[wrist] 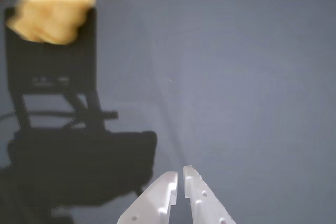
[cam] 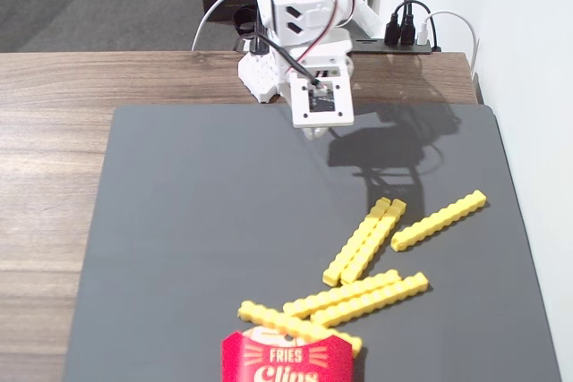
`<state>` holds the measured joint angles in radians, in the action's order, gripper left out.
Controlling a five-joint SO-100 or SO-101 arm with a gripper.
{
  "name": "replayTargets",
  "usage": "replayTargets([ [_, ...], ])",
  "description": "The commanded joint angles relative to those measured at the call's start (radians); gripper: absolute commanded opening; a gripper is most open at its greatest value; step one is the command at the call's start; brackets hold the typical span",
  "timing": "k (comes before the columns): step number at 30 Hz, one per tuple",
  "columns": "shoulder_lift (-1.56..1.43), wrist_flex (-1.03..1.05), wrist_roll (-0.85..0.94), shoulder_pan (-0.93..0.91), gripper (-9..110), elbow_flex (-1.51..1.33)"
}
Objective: Grab a fry
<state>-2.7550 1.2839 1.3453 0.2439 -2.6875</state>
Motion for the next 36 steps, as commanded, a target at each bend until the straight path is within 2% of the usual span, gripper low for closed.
replayTargets([
  [1, 0.087, -0.012, -0.06, 0.048, 0, 0.123],
  [12, 0.29, -0.002, -0.183, 0.114, 0, 0.322],
  [25, 0.574, -0.074, -0.443, 0.233, 1, 0.5],
  [36, 0.776, -0.138, -0.618, 0.278, 20, 0.62],
])
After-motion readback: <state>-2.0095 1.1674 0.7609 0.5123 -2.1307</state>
